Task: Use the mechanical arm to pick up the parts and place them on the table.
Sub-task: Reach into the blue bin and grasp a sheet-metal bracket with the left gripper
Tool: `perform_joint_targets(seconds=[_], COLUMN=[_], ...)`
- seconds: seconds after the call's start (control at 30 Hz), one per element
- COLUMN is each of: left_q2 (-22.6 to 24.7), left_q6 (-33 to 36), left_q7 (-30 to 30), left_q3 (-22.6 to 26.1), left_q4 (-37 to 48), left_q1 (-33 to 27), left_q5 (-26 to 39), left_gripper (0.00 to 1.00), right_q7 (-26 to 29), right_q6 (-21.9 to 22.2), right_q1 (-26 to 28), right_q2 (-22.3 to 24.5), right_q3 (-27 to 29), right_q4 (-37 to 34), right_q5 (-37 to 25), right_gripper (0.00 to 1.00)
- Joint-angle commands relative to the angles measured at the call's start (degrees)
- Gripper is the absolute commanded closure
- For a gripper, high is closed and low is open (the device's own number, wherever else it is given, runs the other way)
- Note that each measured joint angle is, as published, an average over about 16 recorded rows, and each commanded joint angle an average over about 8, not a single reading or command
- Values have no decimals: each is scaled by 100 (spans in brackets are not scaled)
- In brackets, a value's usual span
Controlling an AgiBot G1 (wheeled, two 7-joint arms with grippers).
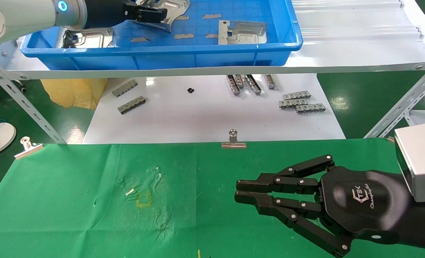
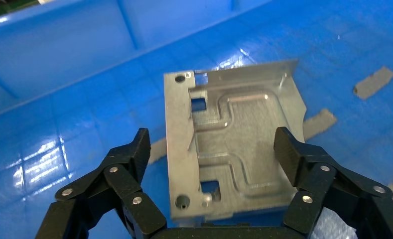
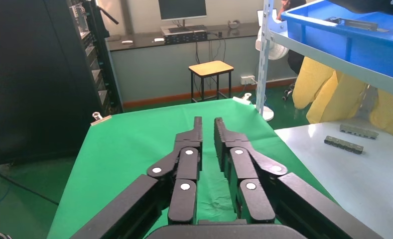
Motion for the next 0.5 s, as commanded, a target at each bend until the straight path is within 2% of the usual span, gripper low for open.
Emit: perform_joint_targets(seconds=[0.03,0.27,0.5], left_q2=[-6,-41,-40], left_q6=[34,339,268], left_q7=[-8,104,199], left_q3=[42,86,50], left_q4=[-8,14,90], left_q1=[-6,-61,-61], left_q5=[33,24,-65], left_gripper=[100,100,100], right_q7=[0,-1,-1], right_q6=[0,0,1], right_q1=[0,0,1], right_q2=[0,0,1], right_q3=[0,-1,-2], right_q4=[0,0,0], right_q5=[0,1,1], right_gripper=[0,0,0])
